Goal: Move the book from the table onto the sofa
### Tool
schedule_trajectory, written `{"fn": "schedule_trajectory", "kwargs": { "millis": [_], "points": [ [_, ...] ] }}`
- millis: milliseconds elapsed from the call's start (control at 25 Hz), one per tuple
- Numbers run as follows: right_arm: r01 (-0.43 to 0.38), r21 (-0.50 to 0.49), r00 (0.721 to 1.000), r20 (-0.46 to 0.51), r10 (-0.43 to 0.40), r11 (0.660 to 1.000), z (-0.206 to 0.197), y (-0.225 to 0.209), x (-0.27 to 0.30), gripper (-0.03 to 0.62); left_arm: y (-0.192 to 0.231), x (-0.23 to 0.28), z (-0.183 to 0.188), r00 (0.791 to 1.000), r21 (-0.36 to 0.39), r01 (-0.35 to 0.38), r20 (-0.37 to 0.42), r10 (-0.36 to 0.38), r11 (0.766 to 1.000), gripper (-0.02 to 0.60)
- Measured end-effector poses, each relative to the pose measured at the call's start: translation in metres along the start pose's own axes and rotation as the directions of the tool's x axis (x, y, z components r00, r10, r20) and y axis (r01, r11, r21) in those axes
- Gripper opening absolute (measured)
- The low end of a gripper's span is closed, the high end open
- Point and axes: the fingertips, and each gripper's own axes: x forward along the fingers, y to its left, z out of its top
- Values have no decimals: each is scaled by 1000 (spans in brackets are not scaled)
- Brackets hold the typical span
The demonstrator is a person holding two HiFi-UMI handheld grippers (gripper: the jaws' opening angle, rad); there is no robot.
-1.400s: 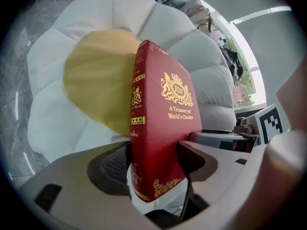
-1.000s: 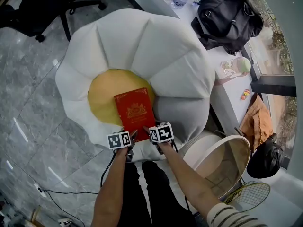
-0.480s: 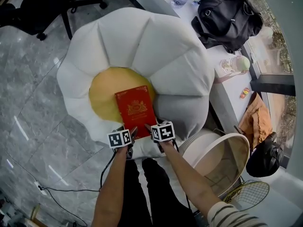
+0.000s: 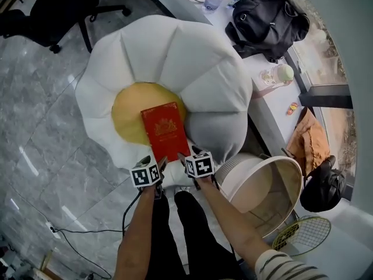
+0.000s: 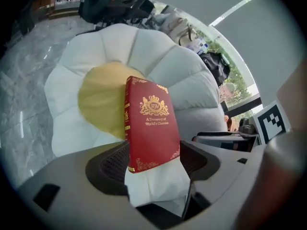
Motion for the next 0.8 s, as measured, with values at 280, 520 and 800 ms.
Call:
{"fn": "schedule_trajectory", "kwargs": {
  "millis": [280, 520, 800],
  "points": [
    [-23, 18, 996, 81, 21, 1000, -1, 37, -65, 213, -56, -56, -9, 998, 30, 57, 36, -58, 998, 248],
    [-15, 0, 994, 111, 14, 1000, -1, 66, -108, 75, -95, -102, -7, 993, 103, 82, 75, -90, 991, 199],
    [-21, -6, 980, 196, 22, 1000, 15, 95, -169, 12, -130, -163, -5, 985, 119, 89, 136, -105, 989, 15]
  ]
}}
